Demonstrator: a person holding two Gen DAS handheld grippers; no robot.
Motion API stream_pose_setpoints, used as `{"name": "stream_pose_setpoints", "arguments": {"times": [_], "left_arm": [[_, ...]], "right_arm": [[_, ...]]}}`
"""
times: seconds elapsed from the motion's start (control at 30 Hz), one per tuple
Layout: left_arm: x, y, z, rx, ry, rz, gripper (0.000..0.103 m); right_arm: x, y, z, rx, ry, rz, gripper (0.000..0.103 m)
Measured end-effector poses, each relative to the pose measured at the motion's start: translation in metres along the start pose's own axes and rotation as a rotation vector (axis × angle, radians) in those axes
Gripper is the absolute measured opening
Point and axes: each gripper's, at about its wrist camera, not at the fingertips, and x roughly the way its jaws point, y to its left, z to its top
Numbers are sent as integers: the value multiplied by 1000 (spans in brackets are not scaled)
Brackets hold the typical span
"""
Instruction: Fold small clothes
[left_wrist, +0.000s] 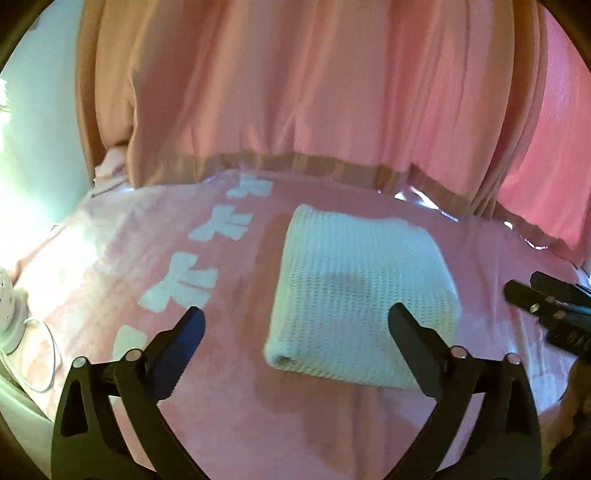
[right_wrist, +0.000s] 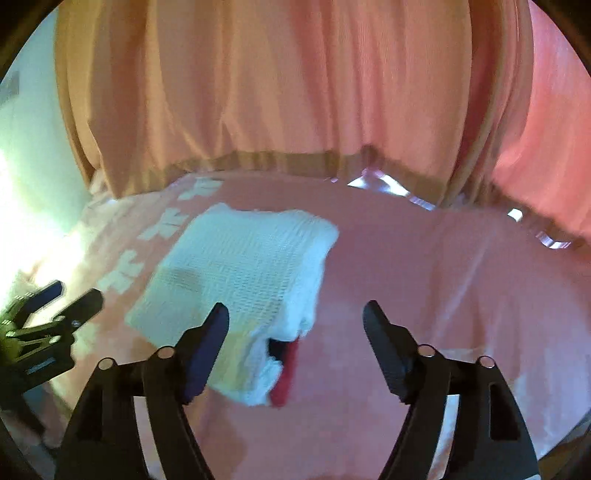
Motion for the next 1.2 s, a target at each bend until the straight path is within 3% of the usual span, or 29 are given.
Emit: {"name": "stream_pose_setpoints", "arguments": {"times": [0.17,0.27,0.77,0.97,1.2], "left_arm": [[19,-33,-22,114,67,62,98],[26,-45,-32,176,79,147,98],[13,-30,-44,128,42,168,98],[12,-27,-54,102,82,153,98],[9,-31,-57,124,74,163,98]], "right_arm": [[15,13,-36,27,3,-29,70],[17,18,-44,39,31,-32,69],[11,25,-66,49,41,-50,70],[11,26,-72,38,53,-59,71],[11,25,-73,35,55,-60,71]]}}
